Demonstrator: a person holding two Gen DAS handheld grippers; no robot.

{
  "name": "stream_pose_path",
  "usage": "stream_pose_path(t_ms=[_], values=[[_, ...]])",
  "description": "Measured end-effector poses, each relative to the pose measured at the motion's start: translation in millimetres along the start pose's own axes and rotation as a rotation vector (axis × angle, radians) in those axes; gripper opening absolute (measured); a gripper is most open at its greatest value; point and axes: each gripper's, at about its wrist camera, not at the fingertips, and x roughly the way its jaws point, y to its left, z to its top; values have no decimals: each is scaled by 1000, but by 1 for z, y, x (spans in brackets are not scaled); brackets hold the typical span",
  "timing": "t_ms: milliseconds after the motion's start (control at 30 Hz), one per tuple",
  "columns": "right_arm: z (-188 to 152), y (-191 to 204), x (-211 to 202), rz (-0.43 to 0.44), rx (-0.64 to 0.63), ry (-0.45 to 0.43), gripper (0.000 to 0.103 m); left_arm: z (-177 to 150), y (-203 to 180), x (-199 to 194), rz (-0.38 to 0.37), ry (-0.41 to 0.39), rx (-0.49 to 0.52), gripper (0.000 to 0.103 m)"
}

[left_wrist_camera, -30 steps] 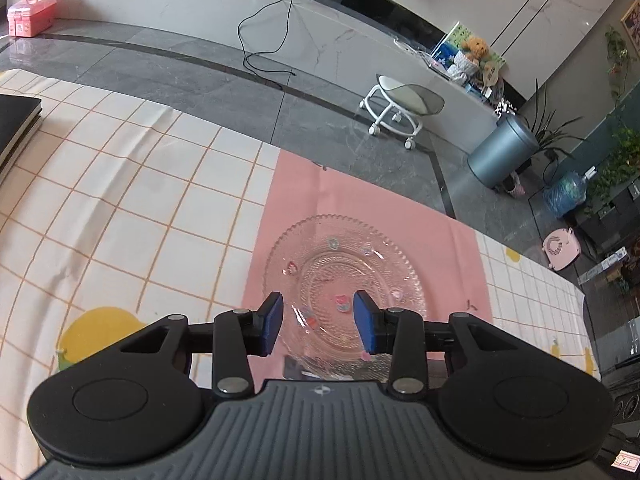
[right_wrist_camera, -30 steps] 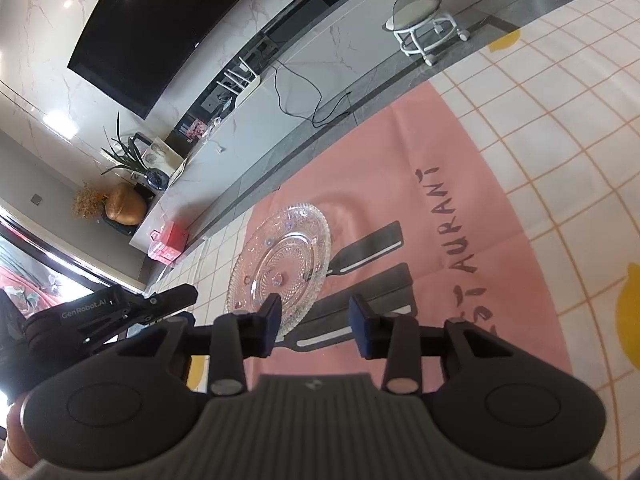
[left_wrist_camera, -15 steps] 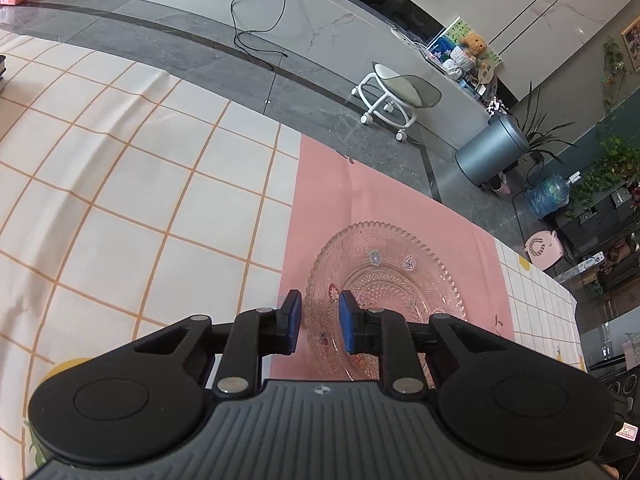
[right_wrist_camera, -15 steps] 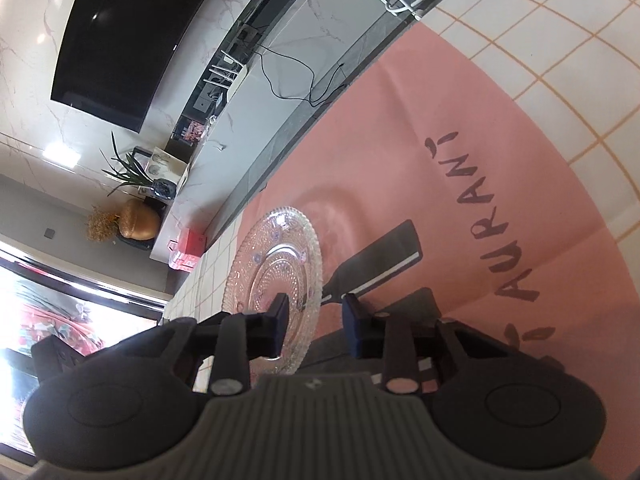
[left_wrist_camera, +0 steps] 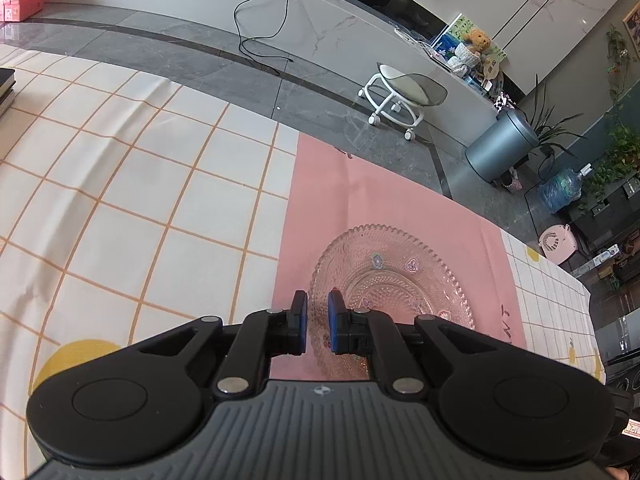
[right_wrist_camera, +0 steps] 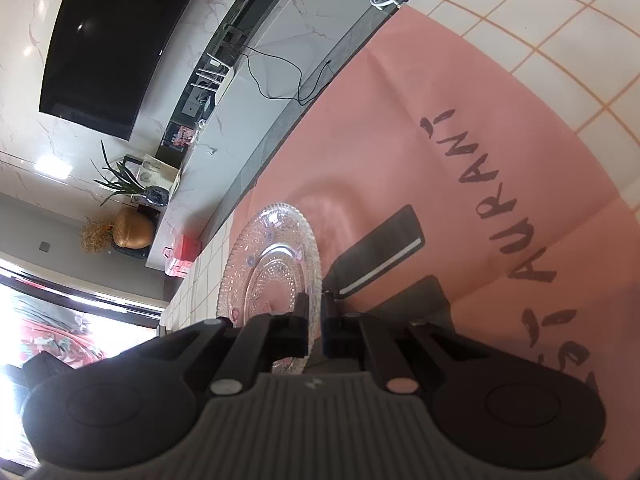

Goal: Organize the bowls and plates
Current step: 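Close both grippers on the glass plate rim with the Fruity plate, then lift the stacked plates and carry them toward the bowl stack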

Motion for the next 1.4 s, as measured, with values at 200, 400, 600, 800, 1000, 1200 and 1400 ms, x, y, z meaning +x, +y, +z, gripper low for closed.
stream_pose_path(t_ms=[200,400,600,800,1000,1200,1400], values=[[-11,-5,-20,6,50,18,3,-17,-9,-19,11,30,5,10],[-32,-5,-54,27,80,16,4,-36,-23,-49,14,40,14,10],[-51,-2,-97,61,98,-8,4,-47,-51,-89,6,27,41,10],[-76,-5,-146,101,121,-27,4,-76,-72,-126,-18,-7,47,10],[-108,-18,-195,114,114,-31,3,-127,-85,-153,-24,-26,19,10],[-135,-40,-242,73,87,-23,3,-181,-95,-167,-68,-24,-39,10],[-154,-57,-273,6,72,0,3,-224,-93,-174,-104,-19,-92,10]])
